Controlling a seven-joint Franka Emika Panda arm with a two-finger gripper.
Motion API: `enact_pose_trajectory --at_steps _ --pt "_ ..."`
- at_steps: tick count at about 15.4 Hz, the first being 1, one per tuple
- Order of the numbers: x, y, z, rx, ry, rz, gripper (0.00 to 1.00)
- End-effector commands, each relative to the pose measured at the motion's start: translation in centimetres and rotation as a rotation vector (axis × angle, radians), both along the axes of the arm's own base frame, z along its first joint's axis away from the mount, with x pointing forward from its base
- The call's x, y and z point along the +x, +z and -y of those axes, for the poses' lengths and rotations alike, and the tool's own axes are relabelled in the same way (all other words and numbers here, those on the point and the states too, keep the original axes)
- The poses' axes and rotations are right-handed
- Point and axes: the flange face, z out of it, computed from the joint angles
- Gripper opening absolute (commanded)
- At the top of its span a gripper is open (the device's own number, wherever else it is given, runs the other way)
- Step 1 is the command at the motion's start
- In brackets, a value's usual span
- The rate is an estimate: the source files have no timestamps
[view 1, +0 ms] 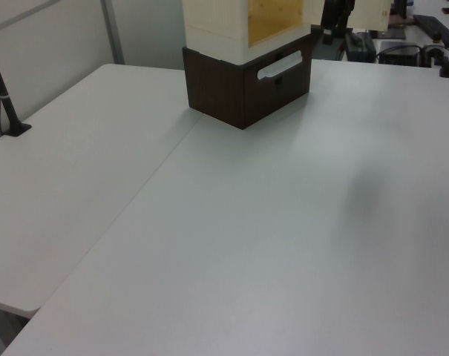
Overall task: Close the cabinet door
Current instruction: 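Move the gripper toward the open cream cabinet door's outer edge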
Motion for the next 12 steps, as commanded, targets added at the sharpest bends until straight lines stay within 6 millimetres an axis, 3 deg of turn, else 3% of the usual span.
enact_pose_trajectory --at_steps 1,12 --pt "-0.19 -0.18 -0.67 -0.016 0.036 -0.002 1.0" --pt "-0.28 -0.13 -0.33 -0.014 0.033 -0.003 1.0"
